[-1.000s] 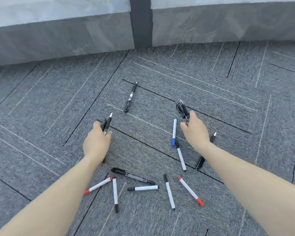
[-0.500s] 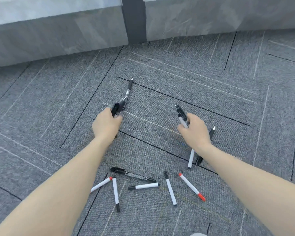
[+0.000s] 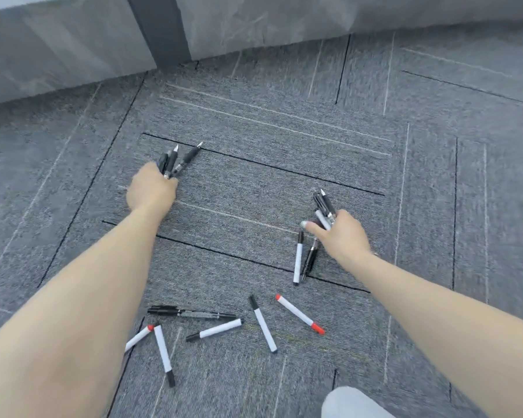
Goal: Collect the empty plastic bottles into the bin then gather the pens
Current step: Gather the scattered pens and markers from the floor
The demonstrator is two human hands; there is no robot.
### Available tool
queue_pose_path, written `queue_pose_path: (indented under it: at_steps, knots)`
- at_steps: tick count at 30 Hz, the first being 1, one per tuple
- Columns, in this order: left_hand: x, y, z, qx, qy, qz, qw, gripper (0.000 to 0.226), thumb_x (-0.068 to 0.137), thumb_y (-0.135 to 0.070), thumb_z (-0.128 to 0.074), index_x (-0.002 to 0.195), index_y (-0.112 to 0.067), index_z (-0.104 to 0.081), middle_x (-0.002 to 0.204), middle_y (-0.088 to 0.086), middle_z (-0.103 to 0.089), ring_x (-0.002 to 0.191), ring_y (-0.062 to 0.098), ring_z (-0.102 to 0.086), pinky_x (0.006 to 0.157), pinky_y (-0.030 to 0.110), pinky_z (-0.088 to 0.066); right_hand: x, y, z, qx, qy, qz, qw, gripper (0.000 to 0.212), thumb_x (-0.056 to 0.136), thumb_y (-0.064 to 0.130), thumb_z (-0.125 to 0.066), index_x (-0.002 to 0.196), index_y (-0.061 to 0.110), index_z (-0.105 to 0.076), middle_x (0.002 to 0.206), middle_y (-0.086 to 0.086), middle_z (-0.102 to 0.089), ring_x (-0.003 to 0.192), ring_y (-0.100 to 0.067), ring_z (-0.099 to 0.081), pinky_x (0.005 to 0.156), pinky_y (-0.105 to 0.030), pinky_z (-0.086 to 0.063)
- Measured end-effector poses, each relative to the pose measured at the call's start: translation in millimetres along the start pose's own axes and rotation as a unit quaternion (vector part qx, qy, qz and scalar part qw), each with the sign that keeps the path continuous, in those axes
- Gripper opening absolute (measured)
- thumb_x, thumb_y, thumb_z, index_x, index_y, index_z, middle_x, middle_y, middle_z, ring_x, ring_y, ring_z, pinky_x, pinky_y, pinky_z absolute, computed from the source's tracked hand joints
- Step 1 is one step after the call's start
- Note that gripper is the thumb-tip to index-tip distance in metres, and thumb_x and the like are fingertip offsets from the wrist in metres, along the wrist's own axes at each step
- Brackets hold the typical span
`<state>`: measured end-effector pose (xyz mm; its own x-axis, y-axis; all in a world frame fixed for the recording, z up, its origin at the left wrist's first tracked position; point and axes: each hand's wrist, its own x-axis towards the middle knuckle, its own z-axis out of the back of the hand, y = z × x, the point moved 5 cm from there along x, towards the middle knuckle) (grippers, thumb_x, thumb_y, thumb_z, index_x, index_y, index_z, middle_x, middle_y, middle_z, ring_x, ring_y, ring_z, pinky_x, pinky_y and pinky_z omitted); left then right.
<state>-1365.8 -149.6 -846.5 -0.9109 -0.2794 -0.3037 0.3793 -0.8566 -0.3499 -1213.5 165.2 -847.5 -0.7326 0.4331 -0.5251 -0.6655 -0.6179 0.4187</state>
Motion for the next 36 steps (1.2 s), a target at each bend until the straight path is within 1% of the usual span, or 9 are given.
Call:
queue_pose_path:
  at_steps: [6,9,15,19,23,28,30,34,36]
  knots:
    - [-27,3,-6,0.044,0.079,-0.044,0.995,0.018,0.08,-0.028,-0.059,0.074,-0.014,-0.049,0.078,0.008,-0.054,0.075,0.03,-0.055,0.068,0.032,-0.041,-32,23,-32,-0.175,0.074,0.128,0.973,0.05,0.077,0.062,-0.061,0.089,0.017,-0.042,0.067,0.006,-0.046,0.054,-0.009,-0.044,0.045,-0.026,-0.031]
    - [-40,13,-8,0.069,0.128,-0.084,0.986,0.021,0.08,-0.031,-0.06,0.087,-0.012,-0.054,0.087,0.009,-0.054,0.072,0.028,-0.053,0.066,0.033,-0.042,-43,29,-47,-0.21,0.096,0.179,0.956,0.034,0.086,0.047,-0.058,0.084,0.018,-0.04,0.065,0.008,-0.044,0.051,-0.009,-0.041,0.045,-0.025,-0.03]
    - [-86,40,9,0.006,0.166,-0.121,0.979,0.037,0.084,-0.014,-0.056,0.12,-0.019,-0.049,0.08,0.002,-0.058,0.054,0.016,-0.05,0.046,0.024,-0.035,-44,41,-57,-0.22,0.113,0.218,0.944,0.019,0.084,0.032,-0.059,0.077,0.018,-0.048,0.063,0.007,-0.05,0.051,-0.008,-0.043,0.045,-0.023,-0.033]
    - [-116,67,18,0.077,0.207,-0.126,0.967,0.021,0.087,-0.019,-0.056,0.106,-0.017,-0.046,0.086,0.005,-0.061,0.067,0.025,-0.056,0.055,0.029,-0.037,-47,45,-58,-0.23,0.102,0.239,0.938,0.022,0.084,0.031,-0.062,0.075,0.018,-0.046,0.062,0.008,-0.048,0.05,-0.006,-0.043,0.044,-0.023,-0.028]
    - [-148,97,32,0.117,0.196,-0.072,0.971,0.014,0.086,-0.019,-0.054,0.091,-0.018,-0.041,0.09,0.01,-0.062,0.081,0.03,-0.057,0.063,0.03,-0.037,-54,44,-58,-0.209,0.109,0.234,0.943,0.023,0.086,0.024,-0.064,0.086,0.015,-0.043,0.07,0.002,-0.053,0.053,-0.009,-0.046,0.044,-0.024,-0.029]
    - [-179,108,58,0.086,0.112,0.001,0.99,0.03,0.085,-0.026,-0.059,0.111,-0.012,-0.053,0.101,0.011,-0.063,0.091,0.032,-0.06,0.071,0.035,-0.043,-65,45,-46,-0.222,0.135,0.188,0.947,0.033,0.087,0.021,-0.064,0.067,0.015,-0.038,0.066,-0.001,-0.047,0.051,-0.011,-0.042,0.046,-0.026,-0.032]
    - [-186,115,56,0.045,0.088,0.034,0.994,0.033,0.086,-0.027,-0.06,0.115,-0.014,-0.053,0.099,0.008,-0.062,0.087,0.031,-0.059,0.072,0.036,-0.043,-68,43,-40,-0.235,0.13,0.186,0.945,0.031,0.087,0.024,-0.062,0.068,0.013,-0.039,0.063,0.0,-0.044,0.05,-0.012,-0.041,0.045,-0.026,-0.031]
    - [-187,141,29,0.04,0.101,0.041,0.993,0.022,0.089,-0.031,-0.057,0.094,-0.014,-0.044,0.086,0.012,-0.062,0.069,0.028,-0.054,0.06,0.033,-0.04,-66,41,-34,-0.22,0.106,0.206,0.947,0.032,0.087,0.024,-0.059,0.067,0.017,-0.035,0.06,0.002,-0.043,0.047,-0.012,-0.037,0.042,-0.024,-0.028]
    - [-185,152,22,0.039,0.089,0.03,0.995,0.021,0.091,-0.032,-0.054,0.096,-0.014,-0.043,0.078,0.007,-0.056,0.066,0.028,-0.052,0.058,0.033,-0.038,-67,42,-39,-0.198,0.096,0.228,0.948,0.026,0.087,0.022,-0.058,0.071,0.015,-0.039,0.062,0.003,-0.044,0.048,-0.012,-0.037,0.043,-0.025,-0.029]
